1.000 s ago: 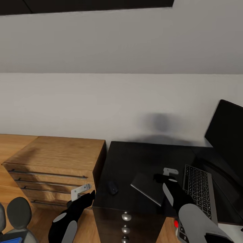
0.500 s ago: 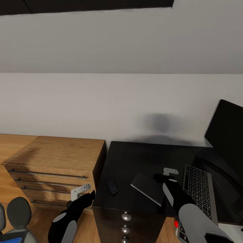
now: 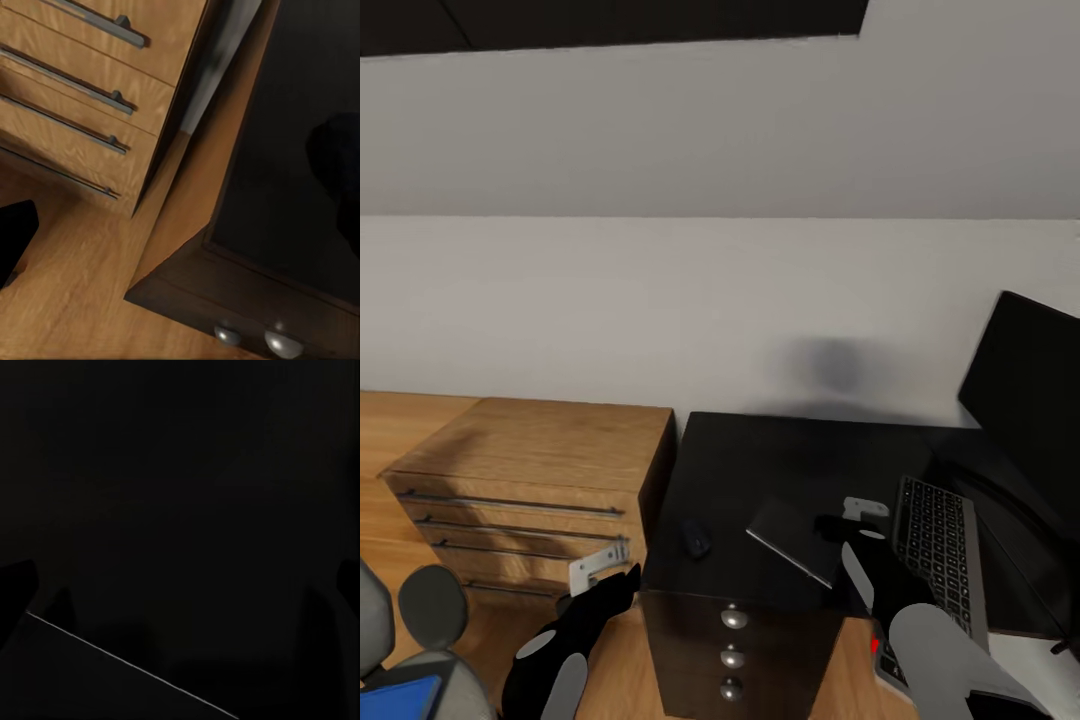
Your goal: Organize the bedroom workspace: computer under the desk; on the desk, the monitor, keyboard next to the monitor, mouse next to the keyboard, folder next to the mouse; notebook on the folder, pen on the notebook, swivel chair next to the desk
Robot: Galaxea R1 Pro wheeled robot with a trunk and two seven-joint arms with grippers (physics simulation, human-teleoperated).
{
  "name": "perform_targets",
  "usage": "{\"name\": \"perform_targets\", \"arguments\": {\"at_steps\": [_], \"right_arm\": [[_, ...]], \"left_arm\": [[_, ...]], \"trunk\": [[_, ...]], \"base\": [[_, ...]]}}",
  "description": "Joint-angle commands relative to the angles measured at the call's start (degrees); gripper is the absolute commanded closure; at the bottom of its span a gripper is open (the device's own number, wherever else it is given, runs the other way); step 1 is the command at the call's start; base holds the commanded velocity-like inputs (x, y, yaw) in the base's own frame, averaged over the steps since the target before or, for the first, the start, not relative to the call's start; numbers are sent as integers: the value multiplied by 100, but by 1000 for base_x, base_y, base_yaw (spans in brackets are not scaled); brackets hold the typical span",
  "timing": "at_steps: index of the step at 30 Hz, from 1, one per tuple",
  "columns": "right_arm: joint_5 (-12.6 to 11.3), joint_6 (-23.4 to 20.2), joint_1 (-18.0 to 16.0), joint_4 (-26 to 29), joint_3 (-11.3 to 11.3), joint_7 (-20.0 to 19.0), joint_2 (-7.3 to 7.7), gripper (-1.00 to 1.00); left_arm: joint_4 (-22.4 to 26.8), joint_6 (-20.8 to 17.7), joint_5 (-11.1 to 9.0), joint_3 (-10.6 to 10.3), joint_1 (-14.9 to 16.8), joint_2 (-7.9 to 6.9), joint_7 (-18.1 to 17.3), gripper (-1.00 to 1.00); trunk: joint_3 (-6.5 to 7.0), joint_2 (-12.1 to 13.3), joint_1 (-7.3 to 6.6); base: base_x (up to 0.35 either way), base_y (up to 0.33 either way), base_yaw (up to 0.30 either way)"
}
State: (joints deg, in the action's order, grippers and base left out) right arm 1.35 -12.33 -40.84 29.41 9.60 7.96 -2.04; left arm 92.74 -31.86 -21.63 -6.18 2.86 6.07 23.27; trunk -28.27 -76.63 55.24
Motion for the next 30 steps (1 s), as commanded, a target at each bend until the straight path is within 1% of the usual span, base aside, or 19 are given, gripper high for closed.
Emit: {"name": "perform_targets", "arguments": {"at_steps": [1, 10, 17, 23, 30], "right_arm": [[14, -33, -2, 13, 25, 4, -4, -100], [14, -33, -1, 20, 25, 4, -1, -100], [14, -33, -2, 20, 25, 4, 2, -100], [14, -33, -2, 20, 24, 4, 1, -100], [14, -33, 0, 20, 25, 4, -1, -100]], "left_arm": [[7, -13, -60, -6, 4, -1, 55, -100], [7, -13, -60, -6, 4, -1, 55, -100], [7, -13, -62, -11, 4, -1, 55, -100], [7, -13, -61, -14, 4, -1, 55, -100], [7, -20, -65, -14, 4, -1, 55, -100]], "trunk": [[-6, -4, -2], [-6, -4, -2], [-6, -4, -2], [-6, -4, -2], [-6, -4, -2]], "base": [[-157, 0, 0], [-76, 6, 0], [-208, 80, 0], [-68, 16, 0], [-180, 1, 0]]}}
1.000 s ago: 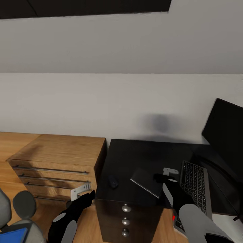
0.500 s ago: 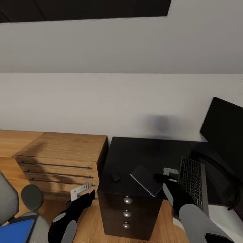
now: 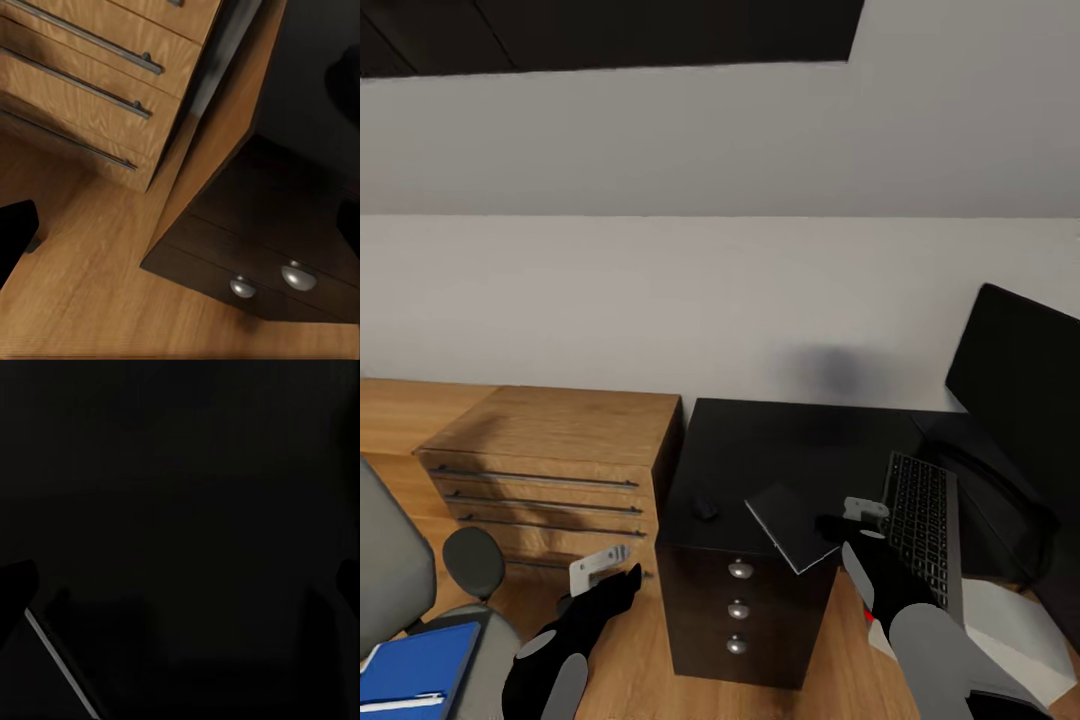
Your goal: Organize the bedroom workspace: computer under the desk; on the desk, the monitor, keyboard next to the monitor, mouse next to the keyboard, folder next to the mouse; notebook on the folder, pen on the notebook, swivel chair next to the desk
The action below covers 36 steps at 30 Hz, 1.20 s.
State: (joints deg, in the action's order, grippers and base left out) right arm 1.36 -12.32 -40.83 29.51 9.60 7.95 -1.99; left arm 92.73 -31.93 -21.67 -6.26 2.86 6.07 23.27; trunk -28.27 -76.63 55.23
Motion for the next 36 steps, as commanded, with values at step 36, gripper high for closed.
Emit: {"name": "perform_targets", "arguments": {"at_steps": [36], "right_arm": [[7, 2, -4, 90, 30, -12, -16, -100]], "left_arm": [[5, -24, -60, -6, 4, -1, 55, -100]], "trunk": [[353, 799, -441]], "base": [[-10, 0, 0]]}}
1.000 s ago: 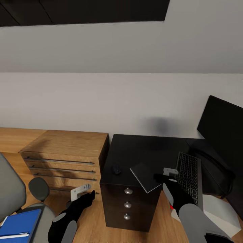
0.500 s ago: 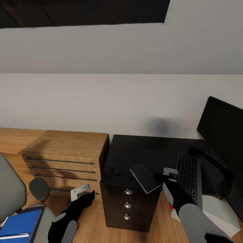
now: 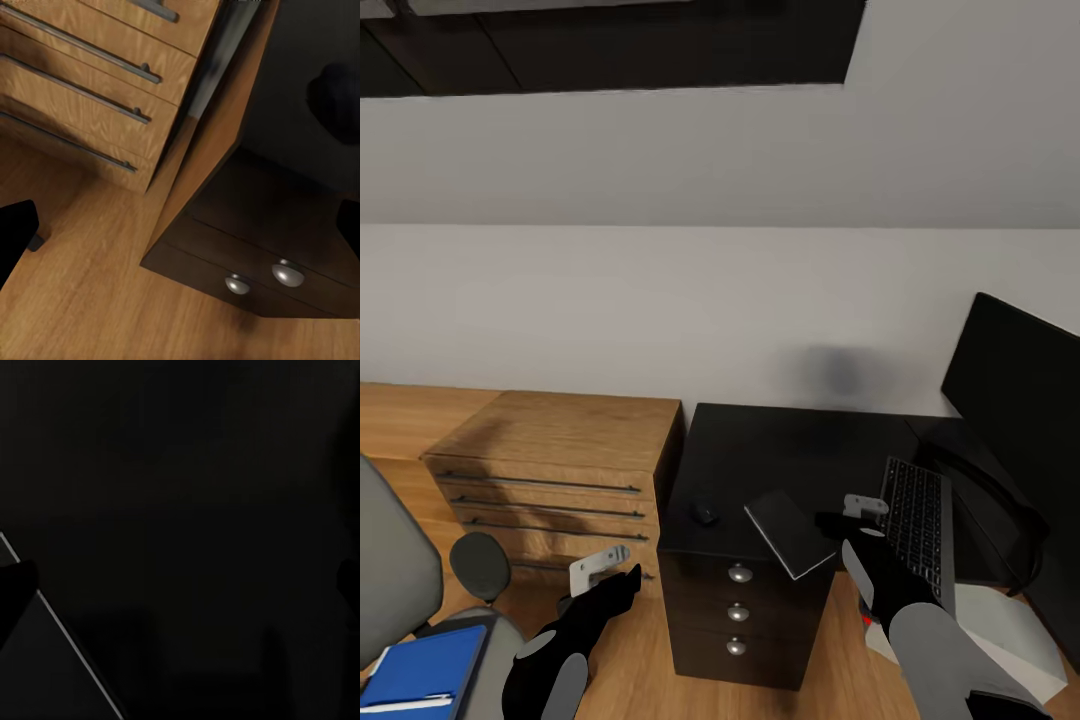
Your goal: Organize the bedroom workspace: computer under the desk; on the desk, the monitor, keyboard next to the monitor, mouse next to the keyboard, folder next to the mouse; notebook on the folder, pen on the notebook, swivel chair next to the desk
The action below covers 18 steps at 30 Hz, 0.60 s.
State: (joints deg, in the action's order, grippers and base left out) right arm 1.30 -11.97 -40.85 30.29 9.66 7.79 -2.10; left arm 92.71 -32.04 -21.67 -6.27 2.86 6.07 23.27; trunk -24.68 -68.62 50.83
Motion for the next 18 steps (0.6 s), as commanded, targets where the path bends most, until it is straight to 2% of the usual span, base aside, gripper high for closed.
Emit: {"name": "perform_targets", "arguments": {"at_steps": [1, 8, 12, 13, 18], "right_arm": [[11, -38, -2, 40, 25, 3, -12, -100], [-7, -236, 90, 671, 41, 5, -159, -100], [-19, -699, 175, 981, 44, 3, -185, -100], [-28, -969, 208, 1133, 45, 3, -194, -100], [-25, -955, 209, 1137, 45, 3, -195, -100]], "left_arm": [[6, -13, -60, -6, 4, -1, 55, -100], [1, -20, -57, -6, 3, 0, 55, -100], [-1, -21, -57, -12, 4, 1, 55, -100], [-3, -21, -57, -23, 4, 0, 55, -100], [-5, -21, -55, -23, 4, -1, 55, -100]], "trunk": [[12, 37, -22], [138, 318, -176], [138, 318, -176], [138, 318, -176], [138, 318, -176]], "base": [[0, 0, 0], [0, 0, 0], [0, 0, 0], [0, 0, 18], [0, 0, 133]]}}
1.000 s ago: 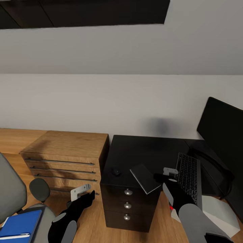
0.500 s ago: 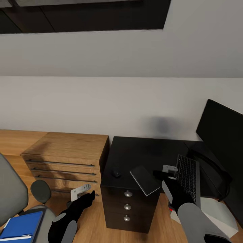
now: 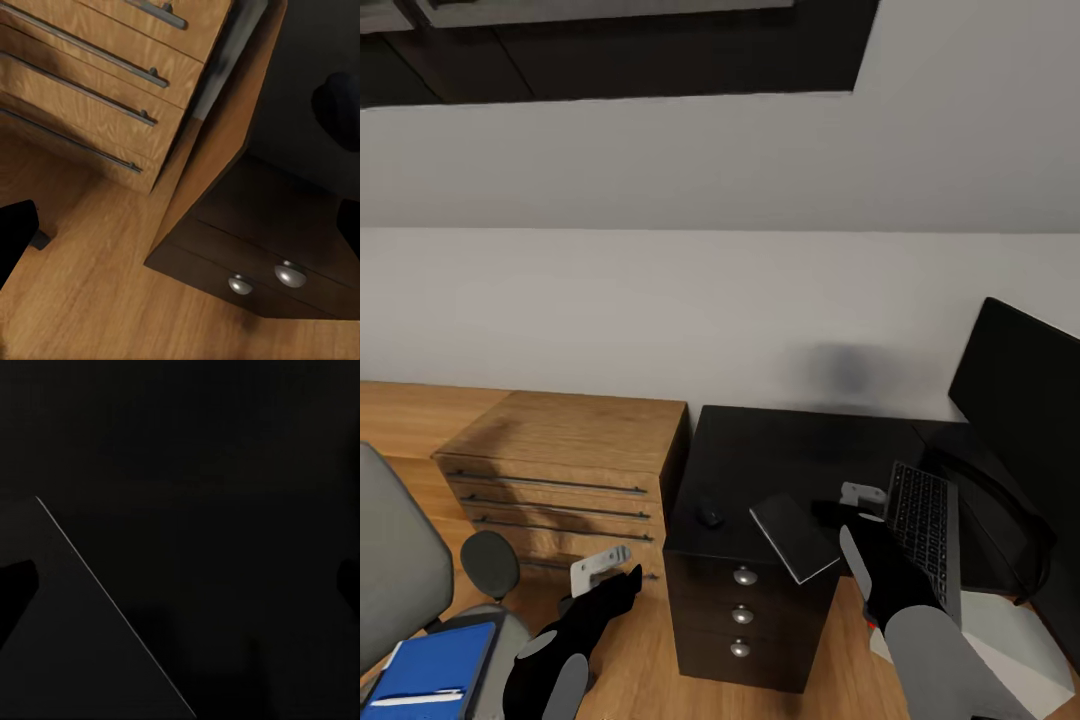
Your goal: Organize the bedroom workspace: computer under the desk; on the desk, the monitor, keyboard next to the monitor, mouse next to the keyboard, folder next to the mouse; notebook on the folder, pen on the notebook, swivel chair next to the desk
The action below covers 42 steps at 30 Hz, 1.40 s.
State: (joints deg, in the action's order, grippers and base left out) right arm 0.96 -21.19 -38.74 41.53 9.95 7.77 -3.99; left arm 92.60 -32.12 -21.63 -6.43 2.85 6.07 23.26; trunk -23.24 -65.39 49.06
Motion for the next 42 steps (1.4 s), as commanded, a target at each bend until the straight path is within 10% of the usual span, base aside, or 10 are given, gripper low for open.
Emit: {"name": "perform_targets", "arguments": {"at_steps": [1, 42], "right_arm": [[9, -31, -2, 12, 16, 5, -5, -100], [41, 255, 136, 81, -347, 0, -4, -100]], "left_arm": [[5, -14, -60, -7, 6, 1, 56, -100], [6, 13, -43, 6, 6, -1, 56, -100]], "trunk": [[-7, -4, 0], [-7, -4, 0]], "base": [[0, 0, 222], [95, -44, 13]]}}
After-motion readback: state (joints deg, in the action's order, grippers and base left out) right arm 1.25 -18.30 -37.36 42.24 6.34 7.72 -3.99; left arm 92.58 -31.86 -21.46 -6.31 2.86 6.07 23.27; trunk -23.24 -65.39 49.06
